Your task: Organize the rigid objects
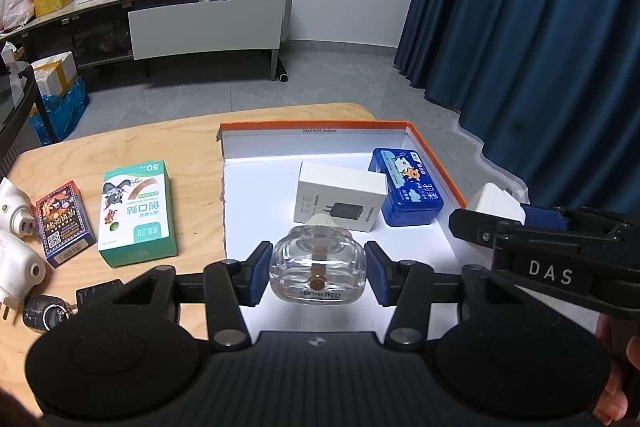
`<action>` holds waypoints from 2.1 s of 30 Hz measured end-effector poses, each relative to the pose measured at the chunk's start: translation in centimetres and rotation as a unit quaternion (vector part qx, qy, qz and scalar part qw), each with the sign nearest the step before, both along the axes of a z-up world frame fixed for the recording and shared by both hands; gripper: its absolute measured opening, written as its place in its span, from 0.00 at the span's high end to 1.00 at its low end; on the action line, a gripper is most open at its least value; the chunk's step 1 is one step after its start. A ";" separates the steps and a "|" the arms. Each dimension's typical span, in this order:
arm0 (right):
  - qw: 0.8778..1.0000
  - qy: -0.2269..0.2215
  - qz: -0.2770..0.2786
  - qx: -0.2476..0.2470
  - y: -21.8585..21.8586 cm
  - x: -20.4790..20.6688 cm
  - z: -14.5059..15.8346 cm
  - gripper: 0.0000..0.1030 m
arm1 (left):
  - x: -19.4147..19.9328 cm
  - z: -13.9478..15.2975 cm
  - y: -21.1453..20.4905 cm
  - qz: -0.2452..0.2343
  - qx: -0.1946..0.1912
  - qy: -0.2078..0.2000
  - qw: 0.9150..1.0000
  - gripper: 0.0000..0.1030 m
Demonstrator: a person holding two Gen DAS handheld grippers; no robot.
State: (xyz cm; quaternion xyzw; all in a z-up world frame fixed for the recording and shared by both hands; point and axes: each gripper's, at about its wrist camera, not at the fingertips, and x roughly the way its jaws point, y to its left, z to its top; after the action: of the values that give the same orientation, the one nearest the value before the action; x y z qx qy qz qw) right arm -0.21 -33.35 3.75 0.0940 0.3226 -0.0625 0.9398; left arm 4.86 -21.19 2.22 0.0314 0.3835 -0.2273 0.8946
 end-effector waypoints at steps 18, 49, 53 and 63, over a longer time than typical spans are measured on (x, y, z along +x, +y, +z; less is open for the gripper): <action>1.000 -0.002 0.003 0.001 0.7 -0.1 0.3 0.38 | -0.3 0.4 0.1 -0.001 -0.002 -0.007 1.000 0.51; 1.000 -0.008 0.008 0.001 1.1 -0.4 0.9 0.38 | -0.9 1.0 0.3 -0.004 -0.005 -0.015 1.000 0.51; 1.000 -0.008 0.009 0.000 1.2 -0.5 0.9 0.38 | -0.9 1.0 0.3 -0.004 -0.006 -0.016 1.000 0.51; 1.000 -0.006 0.009 0.001 1.4 -0.4 0.7 0.38 | -0.9 1.0 0.3 -0.005 -0.005 -0.016 1.000 0.51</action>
State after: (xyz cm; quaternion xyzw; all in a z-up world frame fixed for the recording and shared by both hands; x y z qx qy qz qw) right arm -0.64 -31.97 4.44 0.0920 0.3177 -0.0532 0.9422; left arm 4.00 -20.91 3.23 0.0319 0.3681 -0.2332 0.8995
